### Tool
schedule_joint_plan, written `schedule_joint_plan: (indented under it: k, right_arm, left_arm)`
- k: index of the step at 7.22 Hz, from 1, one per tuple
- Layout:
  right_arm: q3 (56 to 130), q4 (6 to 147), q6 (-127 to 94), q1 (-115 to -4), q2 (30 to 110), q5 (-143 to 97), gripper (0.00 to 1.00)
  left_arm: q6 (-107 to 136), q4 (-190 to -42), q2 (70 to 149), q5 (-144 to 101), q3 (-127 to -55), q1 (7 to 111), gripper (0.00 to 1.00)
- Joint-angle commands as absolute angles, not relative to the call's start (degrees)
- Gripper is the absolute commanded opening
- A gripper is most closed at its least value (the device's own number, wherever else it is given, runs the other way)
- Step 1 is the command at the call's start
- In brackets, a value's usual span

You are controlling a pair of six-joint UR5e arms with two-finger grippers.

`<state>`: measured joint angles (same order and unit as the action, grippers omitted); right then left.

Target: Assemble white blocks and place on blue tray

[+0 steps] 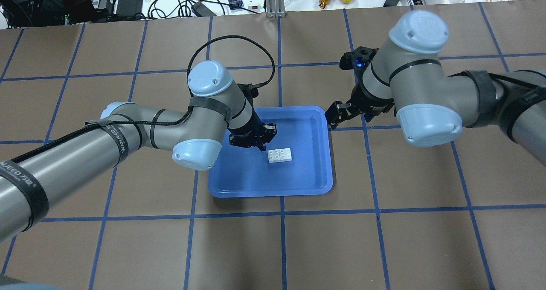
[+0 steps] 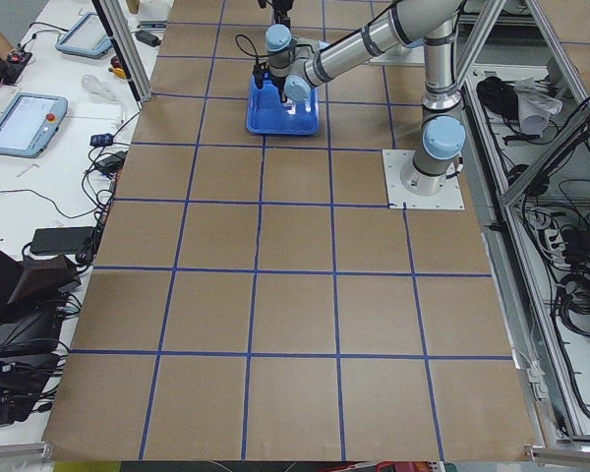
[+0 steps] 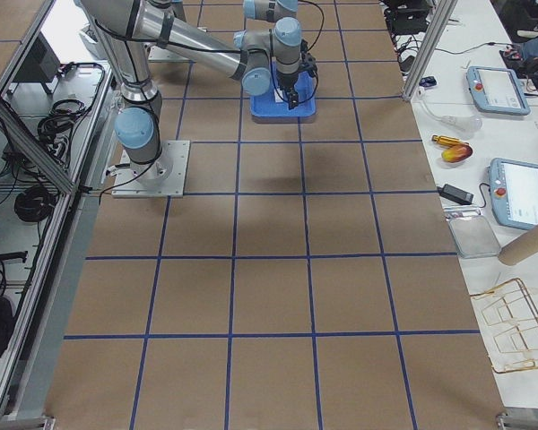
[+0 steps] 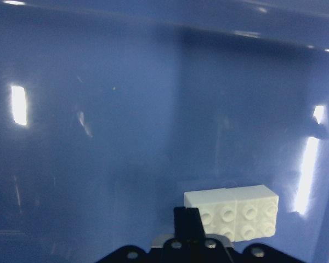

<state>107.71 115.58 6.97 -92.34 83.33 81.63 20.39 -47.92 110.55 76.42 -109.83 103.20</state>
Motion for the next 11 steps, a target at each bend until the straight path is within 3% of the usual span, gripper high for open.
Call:
schedule_joint_plan:
  k: [1, 4, 7, 8, 11]
  right_arm:
    - [95.4, 96.4, 0.7, -89.5, 83.5, 82.9, 1.00]
    - [91.9, 88.3, -3.5, -87.6, 90.6, 92.2, 1.00]
    - [93.8, 86.8, -6.5, -87.6, 94.6, 91.3, 1.00]
    - [94.3, 86.8, -6.6, -87.8, 95.6, 91.2, 1.00]
    - [94.1, 86.7, -6.6, -88.7, 96.2, 89.7, 1.00]
  left_arm:
    - [13.6, -55.9, 106.8, 78.2, -106.0, 99.1, 0.17]
    - [1.9, -82.2, 101.0, 89.2, -91.2, 92.8, 0.26]
    - [-5.1, -86.3, 94.5, 89.5, -90.0, 86.9, 0.94]
    - [-5.2, -88.3, 92.8, 89.6, -89.7, 86.9, 1.00]
    - [-5.1, -89.8, 90.5, 90.5, -89.7, 87.2, 1.00]
